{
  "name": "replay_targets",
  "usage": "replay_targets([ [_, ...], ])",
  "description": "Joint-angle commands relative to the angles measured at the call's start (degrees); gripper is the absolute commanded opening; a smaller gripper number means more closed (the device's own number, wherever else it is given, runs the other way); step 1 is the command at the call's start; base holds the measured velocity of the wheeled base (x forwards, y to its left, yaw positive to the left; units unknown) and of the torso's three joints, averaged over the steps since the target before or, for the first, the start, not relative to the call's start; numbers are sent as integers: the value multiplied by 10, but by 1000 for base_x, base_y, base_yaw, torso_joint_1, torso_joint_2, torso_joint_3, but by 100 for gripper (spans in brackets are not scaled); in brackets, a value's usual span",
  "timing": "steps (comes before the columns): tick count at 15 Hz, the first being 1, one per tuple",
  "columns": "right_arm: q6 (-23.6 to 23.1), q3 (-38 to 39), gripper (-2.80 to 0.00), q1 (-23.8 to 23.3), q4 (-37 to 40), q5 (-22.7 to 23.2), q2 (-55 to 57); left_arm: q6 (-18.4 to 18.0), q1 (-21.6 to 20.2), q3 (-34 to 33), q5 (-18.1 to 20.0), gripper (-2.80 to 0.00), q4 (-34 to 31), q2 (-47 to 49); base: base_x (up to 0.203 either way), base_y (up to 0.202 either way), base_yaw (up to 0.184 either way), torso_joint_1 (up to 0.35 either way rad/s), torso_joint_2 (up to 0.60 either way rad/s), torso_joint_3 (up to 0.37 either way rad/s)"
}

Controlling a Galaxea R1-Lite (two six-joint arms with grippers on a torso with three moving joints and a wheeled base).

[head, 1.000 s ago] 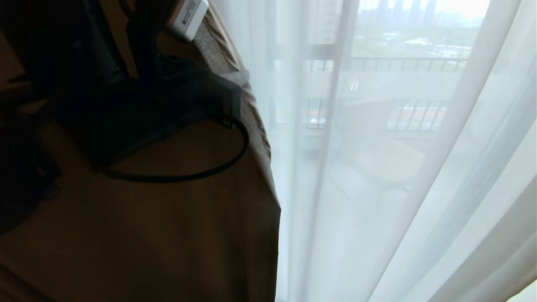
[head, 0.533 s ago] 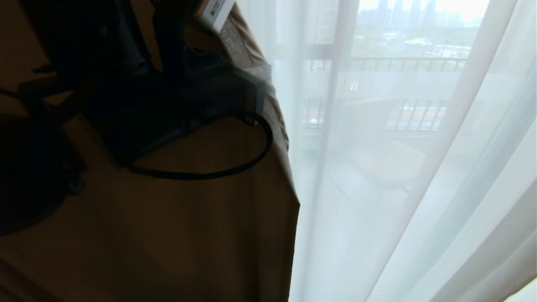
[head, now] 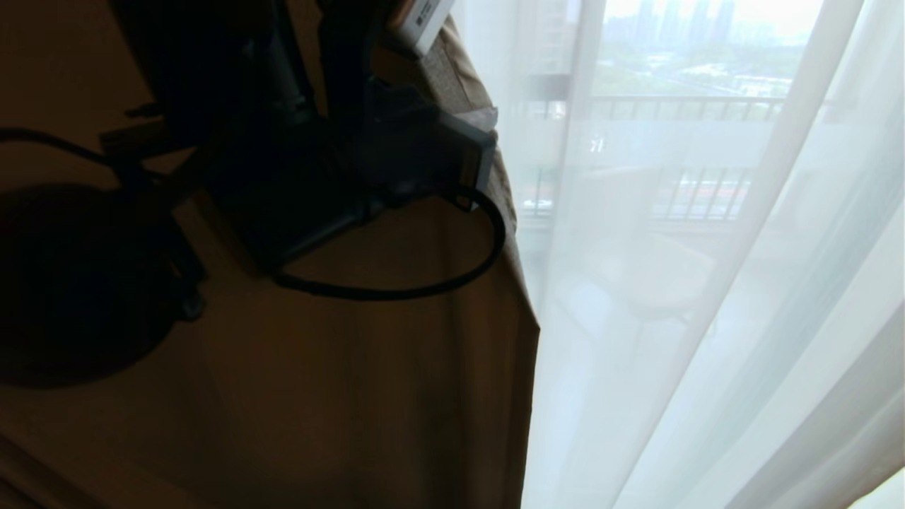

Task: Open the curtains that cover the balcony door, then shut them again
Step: Close the outer curtains on both sides

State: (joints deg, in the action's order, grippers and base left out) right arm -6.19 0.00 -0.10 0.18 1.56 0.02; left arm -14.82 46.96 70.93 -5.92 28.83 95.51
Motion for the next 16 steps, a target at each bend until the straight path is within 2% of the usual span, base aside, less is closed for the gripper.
replay_targets([
  [1,0,0,-280,0,0,0,0,-2,5,7,-1,-280,3,14,0,0,0,0,0,0],
  [16,0,0,-280,0,0,0,0,-33,38,34,1,-280,3,44,0,0,0,0,0,0],
])
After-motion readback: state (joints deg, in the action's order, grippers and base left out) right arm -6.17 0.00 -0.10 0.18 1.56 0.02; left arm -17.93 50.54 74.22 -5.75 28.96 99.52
